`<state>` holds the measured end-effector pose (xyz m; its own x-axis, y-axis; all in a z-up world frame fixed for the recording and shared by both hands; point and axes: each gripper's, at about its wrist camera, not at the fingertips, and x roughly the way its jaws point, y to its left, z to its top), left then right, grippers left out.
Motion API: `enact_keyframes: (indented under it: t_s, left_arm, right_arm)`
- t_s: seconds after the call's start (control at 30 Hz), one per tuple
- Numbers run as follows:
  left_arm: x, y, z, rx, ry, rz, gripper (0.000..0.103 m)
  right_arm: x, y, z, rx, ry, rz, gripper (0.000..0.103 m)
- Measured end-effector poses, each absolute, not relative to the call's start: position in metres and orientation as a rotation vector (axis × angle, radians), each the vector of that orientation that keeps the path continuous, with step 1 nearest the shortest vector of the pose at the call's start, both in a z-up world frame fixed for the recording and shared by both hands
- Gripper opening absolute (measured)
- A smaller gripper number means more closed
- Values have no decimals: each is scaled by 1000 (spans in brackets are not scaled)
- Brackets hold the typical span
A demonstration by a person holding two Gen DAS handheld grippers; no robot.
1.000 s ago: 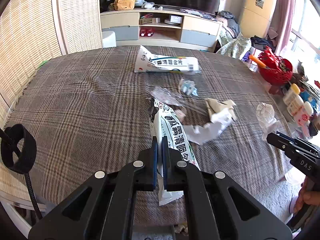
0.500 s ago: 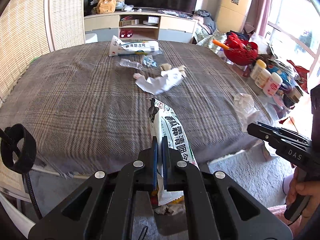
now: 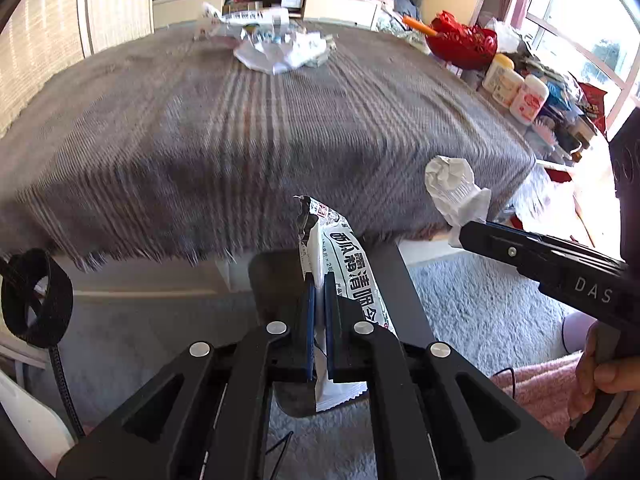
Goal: Collect trash
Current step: 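Drop the medicine packet into the bin with the left gripper while the right gripper drops the white paper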
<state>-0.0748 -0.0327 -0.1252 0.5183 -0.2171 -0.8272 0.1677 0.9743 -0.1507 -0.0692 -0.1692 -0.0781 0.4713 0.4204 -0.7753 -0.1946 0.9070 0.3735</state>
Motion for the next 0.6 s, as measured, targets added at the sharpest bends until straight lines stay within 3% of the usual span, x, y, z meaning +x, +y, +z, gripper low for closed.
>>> enact_keyframes:
  t_s: [0.33, 0.6]
  left_arm:
    - [-82, -48, -167, -29, 1094, -241, 3]
    - [-76, -48, -174, -42, 1118, -230, 6]
  right_arm:
    - [-69, -156, -124, 224, 1152, 350, 22]
    - [-65, -157, -128, 256, 1164, 358, 24]
